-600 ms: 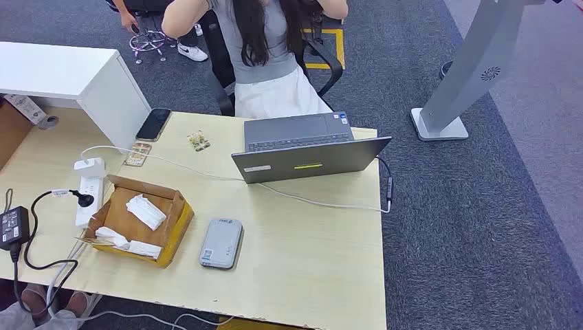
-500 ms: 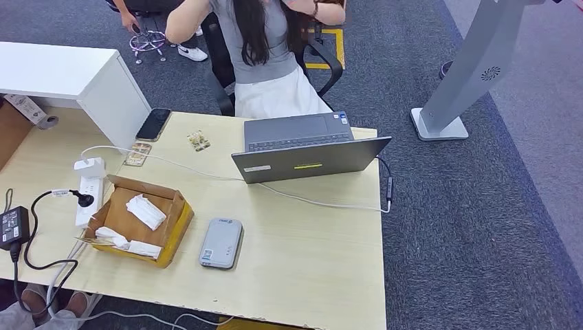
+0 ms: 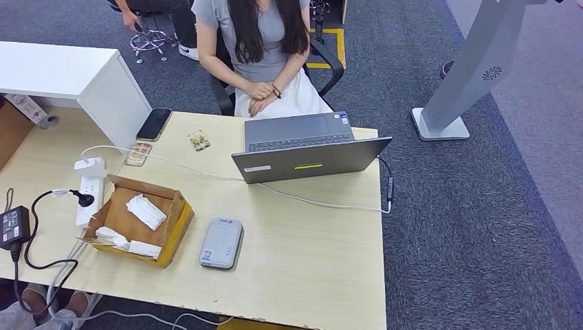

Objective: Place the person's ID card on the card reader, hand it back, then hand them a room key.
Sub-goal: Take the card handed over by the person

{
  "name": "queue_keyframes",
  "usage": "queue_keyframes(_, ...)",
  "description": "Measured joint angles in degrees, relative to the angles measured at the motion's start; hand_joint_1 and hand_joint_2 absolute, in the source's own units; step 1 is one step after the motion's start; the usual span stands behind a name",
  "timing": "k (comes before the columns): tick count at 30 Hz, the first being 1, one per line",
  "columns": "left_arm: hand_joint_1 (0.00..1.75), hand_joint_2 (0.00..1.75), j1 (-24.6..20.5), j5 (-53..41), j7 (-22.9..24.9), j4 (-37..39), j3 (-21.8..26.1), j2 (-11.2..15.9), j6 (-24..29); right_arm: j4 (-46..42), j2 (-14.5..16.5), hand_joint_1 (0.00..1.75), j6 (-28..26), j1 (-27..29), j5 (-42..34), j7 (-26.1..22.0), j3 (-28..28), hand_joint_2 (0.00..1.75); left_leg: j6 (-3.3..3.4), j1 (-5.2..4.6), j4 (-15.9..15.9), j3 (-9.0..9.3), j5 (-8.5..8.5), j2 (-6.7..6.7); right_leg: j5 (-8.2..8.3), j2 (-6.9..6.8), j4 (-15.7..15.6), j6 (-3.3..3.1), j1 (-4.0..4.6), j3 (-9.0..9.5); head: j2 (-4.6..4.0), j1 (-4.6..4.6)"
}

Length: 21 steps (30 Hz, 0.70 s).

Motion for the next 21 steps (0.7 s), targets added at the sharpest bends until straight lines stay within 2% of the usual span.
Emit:
queue_keyframes(7,0.00,1.75,7.9,0.9,0.0,-19.5,-12.9,-1.2,6.4,0.0,0.6,0.00,-0.1,-0.3,1.7,-0.3,-3.0,0.00,-0.05,0.03,0.0,0.06,-0.03,-0.01,0.01,-0.03,0.0,-0.02,0.04,0.08,0.00,0.00)
queue_keyframes(14,0.00,1.75,9.0,0.3,0.0,-29.3,-15.4,-1.5,6.6,0.0,1.4,0.00,0.0,-0.7,4.0,-0.6,-4.7,0.00,-0.08,0.08,0.0,0.10,-0.01,-0.01,0.01,-0.03,0.0,-0.05,0.08,0.09,0.00,0.00)
queue_keyframes(16,0.00,1.75,8.9,-2.3,0.0,-32.6,-15.6,-1.5,7.8,0.0,1.5,0.00,0.2,-0.8,5.0,-0.5,-4.8,0.00,-0.10,0.09,0.0,0.11,0.01,-0.02,0.01,-0.03,0.1,-0.05,0.09,0.07,0.00,0.00)
queue_keyframes(18,0.00,1.75,8.3,-9.3,0.0,-36.8,-17.1,-0.8,12.7,0.0,1.8,0.00,0.3,-1.1,7.1,-0.1,-4.7,0.00,-0.11,0.09,0.0,0.11,0.02,-0.03,0.02,-0.04,0.1,-0.06,0.10,0.06,0.00,0.02)
queue_keyframes(21,0.00,1.75,6.6,-20.6,0.0,-41.6,-23.2,1.8,24.5,0.1,2.3,0.00,0.2,-2.0,9.8,0.9,-4.3,0.00,-0.12,0.08,0.0,0.12,0.03,-0.03,0.04,-0.03,0.1,-0.08,0.09,0.11,0.00,-0.01)
